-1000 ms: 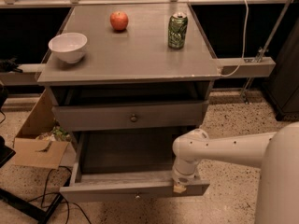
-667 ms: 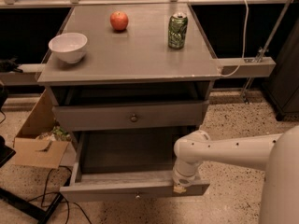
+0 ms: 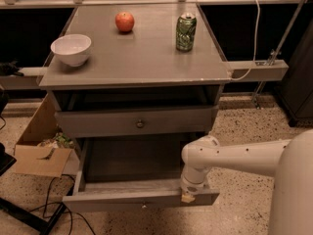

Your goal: Open middle drawer

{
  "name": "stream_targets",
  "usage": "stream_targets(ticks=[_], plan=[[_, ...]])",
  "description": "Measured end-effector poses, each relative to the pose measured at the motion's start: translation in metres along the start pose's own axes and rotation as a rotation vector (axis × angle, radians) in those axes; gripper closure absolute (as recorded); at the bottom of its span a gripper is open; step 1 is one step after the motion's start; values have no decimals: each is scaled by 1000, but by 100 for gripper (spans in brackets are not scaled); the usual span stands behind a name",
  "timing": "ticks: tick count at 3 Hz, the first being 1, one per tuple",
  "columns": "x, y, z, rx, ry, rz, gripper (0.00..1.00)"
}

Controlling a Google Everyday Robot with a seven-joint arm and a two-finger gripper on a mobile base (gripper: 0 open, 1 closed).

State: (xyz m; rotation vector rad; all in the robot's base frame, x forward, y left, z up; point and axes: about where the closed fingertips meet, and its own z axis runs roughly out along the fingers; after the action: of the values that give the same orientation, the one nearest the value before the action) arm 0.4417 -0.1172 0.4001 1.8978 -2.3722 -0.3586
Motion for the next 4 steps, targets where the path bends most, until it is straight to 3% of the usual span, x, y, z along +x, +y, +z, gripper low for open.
stream_targets(ticks=[4], plan=[[0,-1,0,0,0,0,9]])
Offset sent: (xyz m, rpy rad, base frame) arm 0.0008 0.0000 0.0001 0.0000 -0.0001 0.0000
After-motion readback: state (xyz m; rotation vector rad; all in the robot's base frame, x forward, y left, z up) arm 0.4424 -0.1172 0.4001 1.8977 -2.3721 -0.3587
